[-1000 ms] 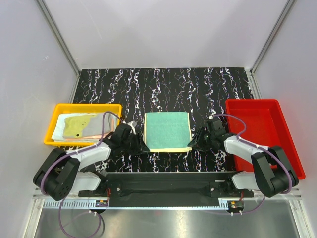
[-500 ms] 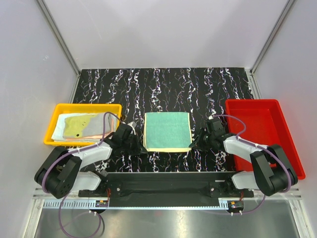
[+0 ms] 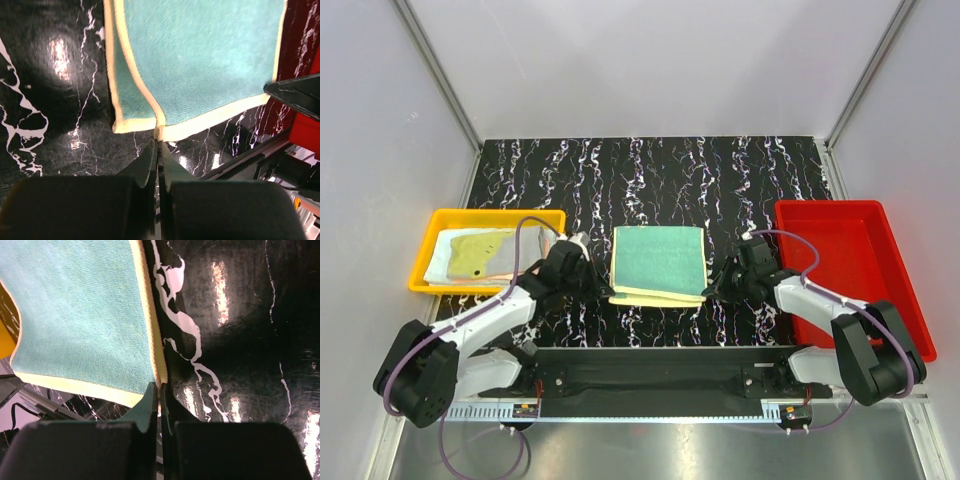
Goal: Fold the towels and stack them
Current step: Fold the towel
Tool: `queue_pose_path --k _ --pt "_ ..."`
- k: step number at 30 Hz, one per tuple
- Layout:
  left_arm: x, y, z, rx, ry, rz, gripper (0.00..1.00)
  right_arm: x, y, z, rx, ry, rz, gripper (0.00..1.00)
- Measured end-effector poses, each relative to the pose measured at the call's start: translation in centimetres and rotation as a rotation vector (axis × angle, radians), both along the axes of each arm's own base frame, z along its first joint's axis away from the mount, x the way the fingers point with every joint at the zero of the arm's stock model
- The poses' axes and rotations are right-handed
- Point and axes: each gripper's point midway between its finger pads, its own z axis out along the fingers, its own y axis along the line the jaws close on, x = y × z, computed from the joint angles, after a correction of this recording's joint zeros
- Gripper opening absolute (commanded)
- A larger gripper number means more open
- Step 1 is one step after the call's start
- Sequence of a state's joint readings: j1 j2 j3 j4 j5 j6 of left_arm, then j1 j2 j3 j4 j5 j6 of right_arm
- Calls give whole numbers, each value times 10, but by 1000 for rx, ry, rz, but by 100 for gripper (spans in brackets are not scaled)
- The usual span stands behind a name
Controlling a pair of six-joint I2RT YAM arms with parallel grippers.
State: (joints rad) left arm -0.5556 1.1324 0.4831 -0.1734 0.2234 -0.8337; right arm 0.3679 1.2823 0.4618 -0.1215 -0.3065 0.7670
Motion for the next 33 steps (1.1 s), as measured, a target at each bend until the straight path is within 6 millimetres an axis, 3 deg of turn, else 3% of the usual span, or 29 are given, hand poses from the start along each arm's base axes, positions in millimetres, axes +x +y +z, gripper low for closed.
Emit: queue_pose_path --k 6,11,14,21,28,33 --pt "2 3 -1 32 -6 -5 0 9 4 13 11 -29 3 0" --pt "15 5 5 76 5 -10 0 34 12 37 13 -65 10 0" --pt "43 10 28 80 -35 19 0 61 17 57 -13 -108 13 0" --pt "134 17 96 83 -208 63 0 145 37 111 -55 -254 29 0" --pt "210 1 119 57 -270 9 0 228 45 145 -81 -381 19 0" --pt "257 -12 137 37 -341 -48 0 279 25 159 -80 -449 -25 0"
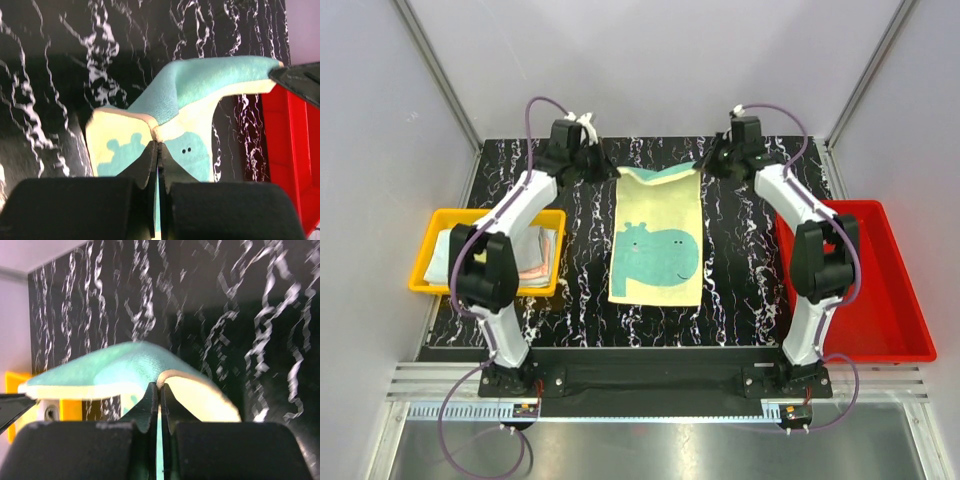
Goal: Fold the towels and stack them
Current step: Fold the towel
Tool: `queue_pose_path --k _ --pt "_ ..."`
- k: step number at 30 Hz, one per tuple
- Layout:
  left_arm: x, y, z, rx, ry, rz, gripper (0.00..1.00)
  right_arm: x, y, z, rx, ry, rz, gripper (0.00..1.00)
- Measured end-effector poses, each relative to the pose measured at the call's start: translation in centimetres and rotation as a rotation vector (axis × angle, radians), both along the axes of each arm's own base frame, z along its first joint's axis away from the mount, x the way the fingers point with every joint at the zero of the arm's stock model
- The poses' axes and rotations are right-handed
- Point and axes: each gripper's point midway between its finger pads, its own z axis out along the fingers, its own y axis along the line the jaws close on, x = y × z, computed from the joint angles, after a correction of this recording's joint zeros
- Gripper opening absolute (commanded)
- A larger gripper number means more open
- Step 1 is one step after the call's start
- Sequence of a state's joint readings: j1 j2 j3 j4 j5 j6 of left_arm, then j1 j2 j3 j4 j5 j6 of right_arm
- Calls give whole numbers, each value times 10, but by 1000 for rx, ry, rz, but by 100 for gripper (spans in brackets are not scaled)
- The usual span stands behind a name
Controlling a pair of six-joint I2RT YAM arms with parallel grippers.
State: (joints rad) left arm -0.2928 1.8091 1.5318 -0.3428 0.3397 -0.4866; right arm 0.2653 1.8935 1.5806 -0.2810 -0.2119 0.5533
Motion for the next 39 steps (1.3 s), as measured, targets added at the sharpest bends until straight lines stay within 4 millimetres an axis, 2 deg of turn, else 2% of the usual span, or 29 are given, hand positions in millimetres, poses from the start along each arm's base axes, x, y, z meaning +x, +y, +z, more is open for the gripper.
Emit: queue_pose_path --k 4,7,10,14,16,19,22,27,32,39 --pt "23 -6 6 -5 -45 -41 0 30 -22 -5 4 -22 -7 0" --pt "35 -12 -2 -10 -46 -68 0 44 -27 -12 9 -30 22 0" --pt "41 -15 -21 -9 -13 -86 0 40 -22 -22 15 -8 61 0" --pt "30 -13 -48 6 58 -98 0 30 -18 -33 19 18 83 0" --pt "20 -10 -60 11 93 -105 0 12 -20 -50 19 74 88 0" --pt "-7 -1 -79 18 167 -116 0 -18 -21 -75 24 173 102 0" --pt "-36 6 -85 22 225 -133 0 -45 -22 -91 34 261 118 0" --pt "-80 14 -84 19 278 -163 0 -103 -24 -98 62 329 140 0" --pt "-134 22 -96 32 346 -179 0 -161 -16 -103 94 366 183 0" --pt "-188 16 -117 24 410 -238 0 -210 3 -108 91 381 259 0"
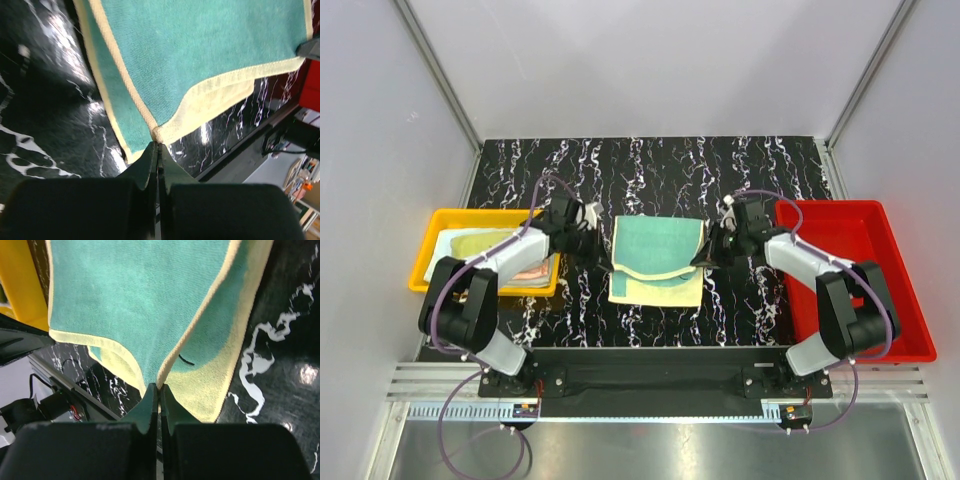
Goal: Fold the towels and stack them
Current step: Fold the towel
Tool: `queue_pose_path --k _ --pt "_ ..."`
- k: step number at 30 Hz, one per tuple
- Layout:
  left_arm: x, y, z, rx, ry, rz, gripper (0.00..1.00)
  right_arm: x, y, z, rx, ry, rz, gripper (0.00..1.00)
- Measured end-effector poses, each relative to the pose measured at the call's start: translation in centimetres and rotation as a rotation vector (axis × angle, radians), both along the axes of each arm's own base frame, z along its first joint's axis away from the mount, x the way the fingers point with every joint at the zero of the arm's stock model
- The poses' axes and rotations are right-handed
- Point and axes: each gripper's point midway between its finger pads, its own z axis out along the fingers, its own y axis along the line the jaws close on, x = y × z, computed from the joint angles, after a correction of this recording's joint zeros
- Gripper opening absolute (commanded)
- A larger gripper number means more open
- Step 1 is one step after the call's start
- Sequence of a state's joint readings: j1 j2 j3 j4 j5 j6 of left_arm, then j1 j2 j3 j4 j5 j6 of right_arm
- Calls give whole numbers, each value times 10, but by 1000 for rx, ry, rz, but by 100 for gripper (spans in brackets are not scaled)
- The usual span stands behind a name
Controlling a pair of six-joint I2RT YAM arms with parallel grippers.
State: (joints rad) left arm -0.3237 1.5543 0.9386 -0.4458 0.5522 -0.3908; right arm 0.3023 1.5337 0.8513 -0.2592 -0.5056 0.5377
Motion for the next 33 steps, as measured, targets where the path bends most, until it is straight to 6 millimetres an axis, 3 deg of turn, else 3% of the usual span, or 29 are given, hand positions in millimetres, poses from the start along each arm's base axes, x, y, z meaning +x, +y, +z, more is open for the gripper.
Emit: queue_pose_path --k 7,11,15,18,22,28,33 --pt "-36 -13 -13 2 37 -65 0 -22 -8 -13 -25 19 -7 0" --pt "-39 -10 -13 15 32 -56 0 -22 -10 -9 -35 5 -16 0" --pt "-38 -6 -2 24 -3 -35 0 -23 -13 5 -32 -33 -24 0" --pt "-37 -8 18 -6 -50 -17 0 -23 -13 18 -22 -69 -26 0" --pt "-47 -16 30 -39 -86 -25 0 -27 -15 25 -14 -96 -33 0" --pt "-78 -12 -5 1 10 -22 0 -55 -24 -10 -41 -4 -52 0" --pt "-82 -6 -26 67 52 -5 0 -71 -29 -35 -66 81 -59 0"
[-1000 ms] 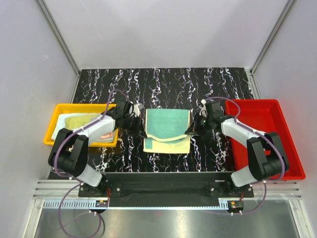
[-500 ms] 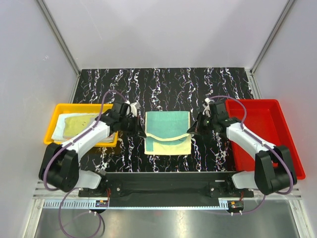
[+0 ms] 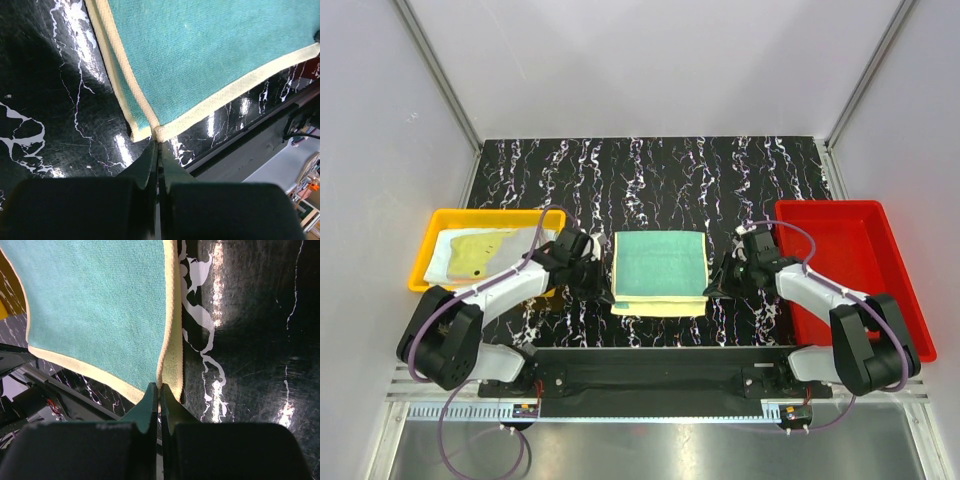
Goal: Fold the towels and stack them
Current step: Fold the towel
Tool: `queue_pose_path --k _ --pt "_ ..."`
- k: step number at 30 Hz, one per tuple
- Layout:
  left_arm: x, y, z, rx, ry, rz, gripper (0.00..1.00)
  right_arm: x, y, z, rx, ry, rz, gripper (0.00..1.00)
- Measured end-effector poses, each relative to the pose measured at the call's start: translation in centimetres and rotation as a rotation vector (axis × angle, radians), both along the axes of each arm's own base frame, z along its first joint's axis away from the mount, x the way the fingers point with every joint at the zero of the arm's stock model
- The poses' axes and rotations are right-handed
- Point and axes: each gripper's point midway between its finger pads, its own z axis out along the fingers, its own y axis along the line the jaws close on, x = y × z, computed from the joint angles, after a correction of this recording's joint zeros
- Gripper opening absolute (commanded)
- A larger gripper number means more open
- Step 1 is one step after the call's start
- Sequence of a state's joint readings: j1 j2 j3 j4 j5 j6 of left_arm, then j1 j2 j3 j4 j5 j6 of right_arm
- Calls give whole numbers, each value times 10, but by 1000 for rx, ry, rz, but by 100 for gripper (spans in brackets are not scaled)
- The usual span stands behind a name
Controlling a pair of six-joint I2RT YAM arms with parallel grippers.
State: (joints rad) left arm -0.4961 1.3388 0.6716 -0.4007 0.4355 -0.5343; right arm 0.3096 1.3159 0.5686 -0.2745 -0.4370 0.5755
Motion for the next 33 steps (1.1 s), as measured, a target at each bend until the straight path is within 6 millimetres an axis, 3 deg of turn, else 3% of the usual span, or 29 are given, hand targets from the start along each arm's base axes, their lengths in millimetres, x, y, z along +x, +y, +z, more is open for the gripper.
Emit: queue_pose_path --k 8,14,18,24,28,32,33 --pt "1 4 -7 41 8 26 0 2 1 1 0 -3 2 0" --pt "17 -1 29 26 -78 46 0 17 5 36 19 -75 7 0" --pt "11 -9 38 -14 -106 48 0 14 6 44 35 -104 4 0" --pt "-19 3 -2 34 3 60 0 -15 1 15 36 -35 -12 0" --pt "-26 6 -18 60 49 69 0 -35 -1 -10 34 50 -19 2" --pt "-29 9 -26 74 66 72 0 -39 -1 -19 41 69 -27 12" --pt "-29 9 -27 76 67 73 0 -39 -1 -19 44 64 -28 21"
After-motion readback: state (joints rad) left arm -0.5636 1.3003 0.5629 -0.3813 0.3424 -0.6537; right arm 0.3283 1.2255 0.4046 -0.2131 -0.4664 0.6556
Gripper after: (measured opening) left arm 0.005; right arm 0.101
